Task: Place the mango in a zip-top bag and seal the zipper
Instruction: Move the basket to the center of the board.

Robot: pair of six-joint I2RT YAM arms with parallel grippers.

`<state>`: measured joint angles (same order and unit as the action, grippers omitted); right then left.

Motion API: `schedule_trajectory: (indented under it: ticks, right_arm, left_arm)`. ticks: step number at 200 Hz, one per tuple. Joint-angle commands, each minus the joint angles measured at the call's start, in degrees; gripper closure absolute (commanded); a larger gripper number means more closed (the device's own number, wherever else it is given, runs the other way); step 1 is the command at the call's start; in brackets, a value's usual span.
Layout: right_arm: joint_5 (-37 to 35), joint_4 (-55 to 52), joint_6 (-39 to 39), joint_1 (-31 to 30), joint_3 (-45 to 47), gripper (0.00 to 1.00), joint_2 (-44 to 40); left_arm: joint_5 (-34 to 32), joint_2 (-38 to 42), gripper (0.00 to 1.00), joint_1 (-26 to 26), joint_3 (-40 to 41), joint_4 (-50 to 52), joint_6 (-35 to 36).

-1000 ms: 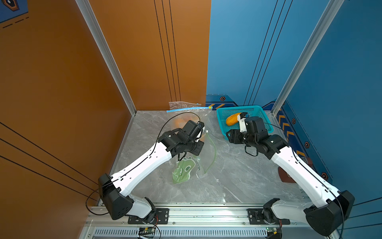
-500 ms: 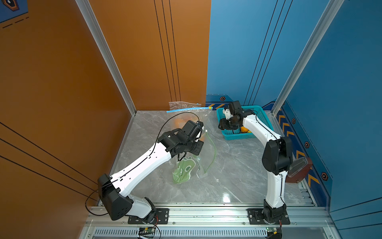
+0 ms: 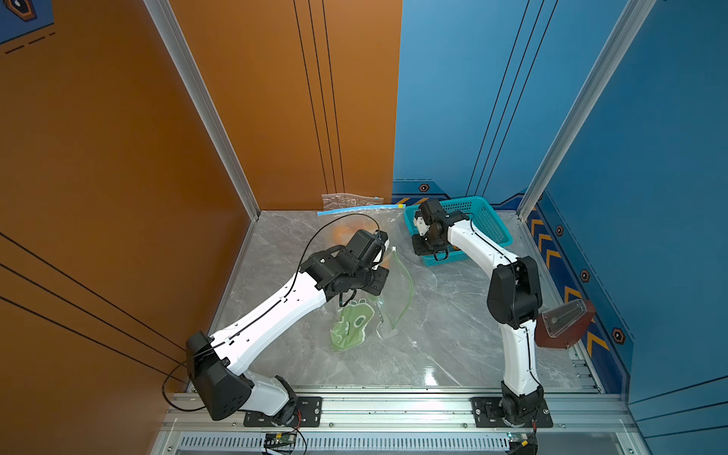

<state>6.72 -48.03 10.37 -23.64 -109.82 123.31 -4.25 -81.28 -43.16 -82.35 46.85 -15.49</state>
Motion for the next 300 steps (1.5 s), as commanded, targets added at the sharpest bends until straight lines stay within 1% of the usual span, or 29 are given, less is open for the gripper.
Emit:
schedule_trajectory:
  ticks: [1,43,53,60,63,73,97,141,160,172,195,212,225,243,268,281,300]
  right_arm:
    - [0.18,-2.3,4.28,-3.16,2.35,0.85,-1.71]
    - [-5.7,-1.97,10.21,-6.79,5.91,0.96,-3.57]
    - [-7.0,-1.85,11.94,-7.44,7.38,1.0,-4.1]
    - [-7.77,-1.56,13.14,-7.87,9.31,1.0,-4.09]
    - [-8.13,-1.42,13.71,-8.05,9.97,1.0,-5.82]
    - [-9.38,-0.53,15.55,-8.51,12.36,1.0,-7.39]
    - [-9.44,2.98,19.76,-9.8,18.31,1.0,-11.12]
    - [-8.8,5.87,22.76,-12.85,23.69,1.0,-15.07]
    - [-8.43,6.11,22.47,-13.73,24.14,0.87,-16.09]
    - [-7.91,6.04,21.99,-13.9,23.88,0.76,-16.99]
    - [-7.82,5.85,21.38,-13.81,23.74,0.65,-20.21]
    - [-8.18,5.58,20.69,-13.51,23.27,0.52,-23.07]
    - [-8.21,5.39,19.9,-12.72,22.81,0.46,-25.01]
    - [-8.52,5.01,19.36,-10.42,22.77,0.43,-27.7]
    - [-12.25,4.31,19.16,-5.21,23.57,0.36,-30.23]
    - [-13.69,4.28,19.16,-1.62,24.48,0.3,-30.35]
    - [-13.8,4.45,18.73,3.27,25.34,0.23,-28.81]
  left_arm:
    - [1.08,1.99,1.0,0.54,1.29,-1.03,-0.73]
    - [1.46,2.65,1.0,0.71,1.83,-1.41,-0.88]
    - [1.53,2.79,1.0,0.71,1.93,-1.44,-0.87]
    - [1.53,2.94,1.0,0.78,2.02,-1.52,-0.86]
    - [1.53,3.03,1.0,0.81,2.13,-1.5,-0.87]
    - [1.54,3.14,1.0,0.8,2.26,-1.57,-0.91]
    - [1.78,3.23,1.0,0.88,2.6,-1.83,-0.95]
    - [2.23,3.14,1.0,1.06,2.64,-1.94,-0.95]
    - [2.24,3.14,1.0,1.11,2.85,-2.05,-1.04]
    - [2.31,3.14,1.0,1.11,2.97,-2.11,-1.24]
    - [2.31,3.14,1.0,1.17,2.98,-2.2,-1.52]
    - [2.42,2.98,1.0,1.14,2.94,-2.2,-1.7]
    - [2.62,2.88,1.0,1.14,2.98,-2.3,-1.84]
    - [2.68,2.95,1.0,1.17,2.96,-2.37,-2.09]
    - [2.3,3.18,1.0,1.17,3.24,-2.55,-2.35]
    - [2.23,3.14,1.0,1.16,3.41,-2.81,-2.58]
    - [2.33,3.23,1.0,1.16,3.55,-3.2,-2.79]
